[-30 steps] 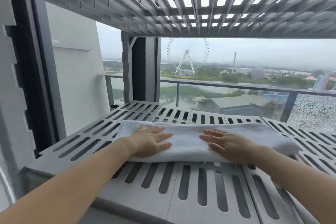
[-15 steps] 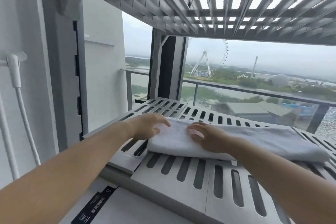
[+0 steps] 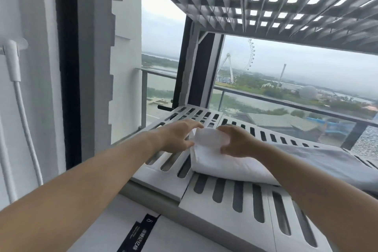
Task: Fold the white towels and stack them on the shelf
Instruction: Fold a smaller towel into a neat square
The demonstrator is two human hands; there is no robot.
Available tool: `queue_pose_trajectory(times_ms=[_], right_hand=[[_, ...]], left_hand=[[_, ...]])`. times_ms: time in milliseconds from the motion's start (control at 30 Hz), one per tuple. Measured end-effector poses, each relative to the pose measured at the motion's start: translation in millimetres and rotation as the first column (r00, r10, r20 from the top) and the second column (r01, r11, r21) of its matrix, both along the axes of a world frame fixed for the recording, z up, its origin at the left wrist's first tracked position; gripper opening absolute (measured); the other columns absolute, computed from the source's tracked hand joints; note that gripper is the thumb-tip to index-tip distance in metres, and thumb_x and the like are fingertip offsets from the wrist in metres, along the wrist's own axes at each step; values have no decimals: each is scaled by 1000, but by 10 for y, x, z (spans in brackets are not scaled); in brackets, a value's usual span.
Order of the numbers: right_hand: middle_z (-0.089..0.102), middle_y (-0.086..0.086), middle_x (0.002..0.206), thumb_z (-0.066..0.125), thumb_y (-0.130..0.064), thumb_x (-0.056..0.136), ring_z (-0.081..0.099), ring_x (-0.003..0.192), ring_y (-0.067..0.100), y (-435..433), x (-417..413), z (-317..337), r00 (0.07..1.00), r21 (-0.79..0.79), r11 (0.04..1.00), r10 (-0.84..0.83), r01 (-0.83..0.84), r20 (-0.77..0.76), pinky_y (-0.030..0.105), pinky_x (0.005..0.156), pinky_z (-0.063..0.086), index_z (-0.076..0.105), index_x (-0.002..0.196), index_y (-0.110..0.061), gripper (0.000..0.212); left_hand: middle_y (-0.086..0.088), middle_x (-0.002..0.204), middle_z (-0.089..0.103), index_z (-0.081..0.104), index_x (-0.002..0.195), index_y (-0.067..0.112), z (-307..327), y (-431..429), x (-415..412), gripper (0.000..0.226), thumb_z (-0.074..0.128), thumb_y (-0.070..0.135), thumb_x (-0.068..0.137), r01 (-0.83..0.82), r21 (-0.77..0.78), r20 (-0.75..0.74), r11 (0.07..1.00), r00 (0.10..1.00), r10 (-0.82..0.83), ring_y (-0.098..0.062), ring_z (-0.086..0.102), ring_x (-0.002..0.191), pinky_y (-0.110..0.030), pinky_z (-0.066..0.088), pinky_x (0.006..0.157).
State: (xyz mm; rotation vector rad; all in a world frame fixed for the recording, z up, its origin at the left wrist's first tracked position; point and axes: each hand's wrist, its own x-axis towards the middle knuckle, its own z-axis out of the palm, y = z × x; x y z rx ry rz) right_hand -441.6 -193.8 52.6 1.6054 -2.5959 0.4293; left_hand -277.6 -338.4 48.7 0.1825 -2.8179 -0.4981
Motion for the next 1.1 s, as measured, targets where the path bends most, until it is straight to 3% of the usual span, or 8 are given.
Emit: queue_pose_trajectory(times_ms=[100,233,367,600,700,833,967,1100], right_hand=[[55,-2,104,61,-8,71,52,100,21,67,-27,13,998,9,999,-32,33,-52,28,82,44,62,105,-14,35],[52,-6,79,55,2,66,54,78,21,210,-60,8,995,-20,997,-74,72,-74,23,62,42,60,73,-11,16],[58,2,78,62,-3,65,58,75,24,363,-47,2,986,-7,994,-110,110,-129,31,66,47,60,73,-4,8],[54,-2,69,64,-3,62,56,71,23,481,33,91,983,11,992,-124,127,-135,33,66,45,58,68,-6,9],[59,5,71,64,-7,64,58,69,24,484,36,108,978,-3,986,-166,167,-124,36,64,47,56,67,-7,9],[50,-8,61,64,-9,66,48,58,10,460,89,127,980,-15,986,-167,166,-107,17,54,37,47,58,-19,21],[47,-12,58,65,-14,70,42,53,0,401,132,132,980,11,986,-166,168,-109,12,49,35,41,54,-25,31],[47,-10,55,64,-17,74,43,50,5,305,143,150,985,-58,985,-166,162,-57,13,45,35,44,53,-21,30]], left_hand=[[3,151,29,19,145,23,18,-32,-23,67,56,21,89,26,35,-25,999,999,-25,-14,29,136,-29,24,110],[3,146,36,18,145,25,35,-47,-26,67,53,13,89,73,68,15,995,997,-74,-15,44,123,-29,39,98],[2,134,48,38,137,25,11,-48,-2,49,51,15,91,141,71,31,987,989,-144,-8,48,91,-22,38,81],[7,129,53,62,111,34,-23,-30,10,29,63,40,82,225,91,59,970,971,-231,-15,49,115,-39,38,102],[13,126,53,66,100,39,-29,3,31,25,67,39,75,274,148,44,950,958,-283,-10,48,117,-35,38,103],[22,119,50,69,89,41,-52,35,53,20,73,35,70,300,151,61,942,948,-312,0,48,109,-13,37,89],[27,115,51,67,71,45,-60,72,70,15,74,33,66,304,178,78,936,944,-322,-10,59,104,-33,50,89],[28,104,57,64,63,43,-45,85,62,18,74,29,69,329,120,74,937,938,-338,-2,54,98,-23,44,87]])
